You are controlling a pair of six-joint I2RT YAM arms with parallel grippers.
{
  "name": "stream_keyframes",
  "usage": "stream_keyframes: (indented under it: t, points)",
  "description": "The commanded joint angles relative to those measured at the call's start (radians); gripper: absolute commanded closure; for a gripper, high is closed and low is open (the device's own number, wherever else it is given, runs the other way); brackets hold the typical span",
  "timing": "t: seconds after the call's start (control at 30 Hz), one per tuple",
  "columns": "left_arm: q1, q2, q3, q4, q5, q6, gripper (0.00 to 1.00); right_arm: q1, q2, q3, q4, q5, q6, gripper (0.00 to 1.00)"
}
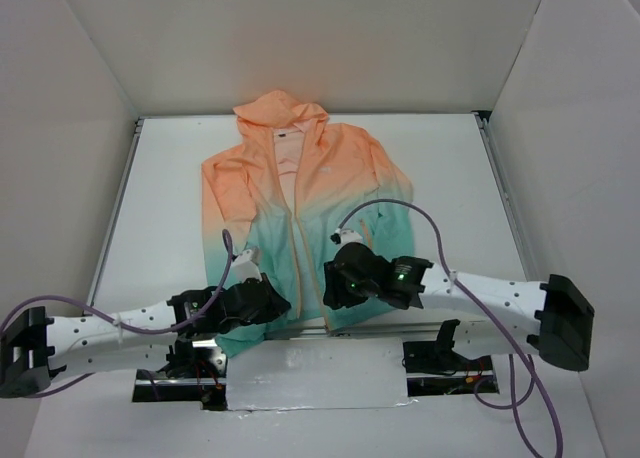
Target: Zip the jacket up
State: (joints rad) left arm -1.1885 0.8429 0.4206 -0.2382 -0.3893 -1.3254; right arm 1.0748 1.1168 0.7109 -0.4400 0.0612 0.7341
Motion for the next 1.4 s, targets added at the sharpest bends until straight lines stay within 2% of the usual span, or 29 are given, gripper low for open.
stream_keyframes:
  t: [0.0,0.17,0.27,0.37,0.47,0.5,0.6,0.7,0.93,1.07,1.27,1.37]
  points:
    - [0.001,-0.002,0.029,-0.099,-0.057,-0.099,1.0,0.071,0.111,0.085,-0.12,0.153,-0.01,0.52]
    - [0.001,-0.019,-0.035,-0.02,-0.037,-0.127,1.0,0.114,0.21,0.105,-0.141,0.204,0.019,0.5]
    - [0.001,-0.039,-0.066,0.046,-0.026,-0.11,1.0,0.123,0.181,0.075,-0.047,0.145,-0.01,0.48]
    - [0.003,-0.085,-0.111,0.13,-0.011,-0.083,1.0,0.116,0.106,0.009,0.142,0.025,-0.013,0.48]
    - [0.001,-0.142,-0.143,0.166,-0.011,-0.078,1.0,0.076,0.028,-0.082,0.354,-0.064,0.022,0.4]
    - [0.001,-0.149,-0.152,0.183,-0.008,-0.072,1.0,0.056,0.018,-0.132,0.48,-0.169,0.037,0.39]
    - [0.003,-0.163,-0.169,0.226,0.007,-0.06,1.0,-0.009,0.058,-0.174,0.637,-0.294,0.091,0.4]
    - [0.001,-0.168,-0.178,0.267,0.017,-0.052,1.0,-0.015,0.095,-0.176,0.714,-0.323,0.102,0.4]
    - [0.001,-0.177,-0.192,0.324,0.035,-0.035,1.0,-0.032,0.176,-0.152,0.768,-0.391,0.145,0.45]
    - [0.003,-0.185,-0.181,0.291,0.023,-0.037,1.0,-0.039,0.193,-0.157,0.747,-0.373,0.169,0.46]
    - [0.001,-0.18,-0.168,0.197,0.0,-0.066,1.0,-0.039,0.123,-0.212,0.713,-0.302,0.2,0.46]
    - [0.001,-0.176,-0.169,0.206,0.001,-0.066,1.0,-0.041,0.118,-0.238,0.745,-0.299,0.209,0.45]
